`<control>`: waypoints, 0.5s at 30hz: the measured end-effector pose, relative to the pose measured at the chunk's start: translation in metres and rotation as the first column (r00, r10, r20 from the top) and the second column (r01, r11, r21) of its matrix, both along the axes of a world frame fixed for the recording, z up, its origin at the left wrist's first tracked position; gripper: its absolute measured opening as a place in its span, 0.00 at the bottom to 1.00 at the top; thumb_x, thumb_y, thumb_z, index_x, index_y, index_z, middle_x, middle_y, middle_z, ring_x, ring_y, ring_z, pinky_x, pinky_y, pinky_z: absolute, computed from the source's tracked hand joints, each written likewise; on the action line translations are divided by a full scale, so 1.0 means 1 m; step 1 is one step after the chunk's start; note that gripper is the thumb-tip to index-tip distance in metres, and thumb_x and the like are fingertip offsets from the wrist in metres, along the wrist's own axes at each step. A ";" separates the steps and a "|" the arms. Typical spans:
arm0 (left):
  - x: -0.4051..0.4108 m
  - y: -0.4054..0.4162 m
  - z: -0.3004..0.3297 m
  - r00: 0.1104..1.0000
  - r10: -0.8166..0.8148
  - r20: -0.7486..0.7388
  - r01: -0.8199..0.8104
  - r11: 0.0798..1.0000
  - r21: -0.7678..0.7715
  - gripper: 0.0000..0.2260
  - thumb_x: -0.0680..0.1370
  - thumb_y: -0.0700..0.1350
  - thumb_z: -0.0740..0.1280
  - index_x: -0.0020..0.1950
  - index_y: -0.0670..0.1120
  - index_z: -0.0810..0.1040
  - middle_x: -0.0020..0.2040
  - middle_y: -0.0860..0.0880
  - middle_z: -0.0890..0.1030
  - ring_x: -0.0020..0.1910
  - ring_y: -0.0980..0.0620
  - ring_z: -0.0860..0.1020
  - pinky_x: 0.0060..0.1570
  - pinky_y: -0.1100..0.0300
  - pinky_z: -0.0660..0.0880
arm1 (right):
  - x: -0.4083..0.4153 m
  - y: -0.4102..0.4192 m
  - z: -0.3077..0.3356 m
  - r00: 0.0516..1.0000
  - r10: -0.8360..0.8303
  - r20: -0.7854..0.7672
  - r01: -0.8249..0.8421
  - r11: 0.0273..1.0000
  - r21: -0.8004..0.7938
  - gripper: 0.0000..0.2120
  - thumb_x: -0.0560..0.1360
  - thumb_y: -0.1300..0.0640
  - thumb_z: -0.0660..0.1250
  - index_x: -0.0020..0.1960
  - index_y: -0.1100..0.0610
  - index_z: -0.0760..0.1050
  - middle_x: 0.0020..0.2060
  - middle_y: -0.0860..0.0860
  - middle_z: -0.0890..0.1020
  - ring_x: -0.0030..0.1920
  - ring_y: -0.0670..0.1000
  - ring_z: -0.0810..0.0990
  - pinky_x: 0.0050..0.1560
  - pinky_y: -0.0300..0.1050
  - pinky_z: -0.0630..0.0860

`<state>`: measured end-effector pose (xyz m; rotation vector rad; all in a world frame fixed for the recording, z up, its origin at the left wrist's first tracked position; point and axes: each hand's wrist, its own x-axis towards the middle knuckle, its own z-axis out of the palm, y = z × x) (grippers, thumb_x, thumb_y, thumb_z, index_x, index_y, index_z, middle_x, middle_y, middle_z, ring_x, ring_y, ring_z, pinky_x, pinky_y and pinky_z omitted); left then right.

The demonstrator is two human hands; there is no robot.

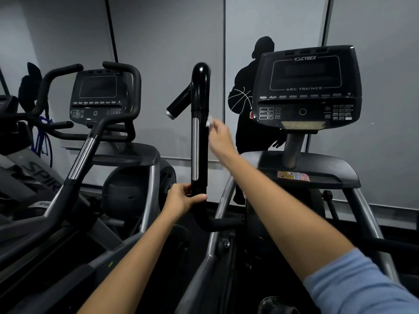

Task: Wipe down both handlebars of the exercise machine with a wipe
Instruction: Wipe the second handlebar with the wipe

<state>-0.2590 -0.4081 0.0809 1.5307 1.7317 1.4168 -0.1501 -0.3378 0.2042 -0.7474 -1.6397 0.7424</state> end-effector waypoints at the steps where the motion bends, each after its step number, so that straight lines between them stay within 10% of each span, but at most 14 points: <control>1: 0.000 0.000 0.000 1.000 0.008 -0.002 -0.008 1.000 -0.003 0.20 0.66 0.43 0.77 0.56 0.41 0.81 0.49 0.46 0.84 0.50 0.50 0.82 0.56 0.54 0.77 | 0.000 0.001 0.014 1.000 0.032 -0.001 -0.032 0.999 -0.021 0.15 0.80 0.64 0.52 0.37 0.53 0.67 0.30 0.46 0.68 0.31 0.43 0.65 0.33 0.34 0.62; 10: 0.006 -0.005 0.000 0.999 0.028 -0.019 -0.028 1.000 -0.003 0.18 0.67 0.43 0.77 0.55 0.42 0.81 0.46 0.47 0.84 0.47 0.50 0.82 0.50 0.57 0.77 | 0.012 -0.019 -0.081 0.981 0.107 0.158 -0.059 0.957 -0.284 0.13 0.78 0.67 0.51 0.45 0.66 0.74 0.35 0.56 0.71 0.36 0.49 0.69 0.36 0.41 0.67; 15: 0.009 -0.010 0.002 0.999 0.030 -0.033 -0.030 1.000 0.001 0.16 0.69 0.43 0.75 0.55 0.42 0.81 0.45 0.47 0.83 0.47 0.50 0.82 0.47 0.59 0.77 | 0.010 -0.013 -0.055 0.989 0.108 0.096 -0.077 0.956 -0.282 0.16 0.79 0.64 0.55 0.34 0.59 0.70 0.29 0.53 0.69 0.33 0.50 0.68 0.38 0.46 0.66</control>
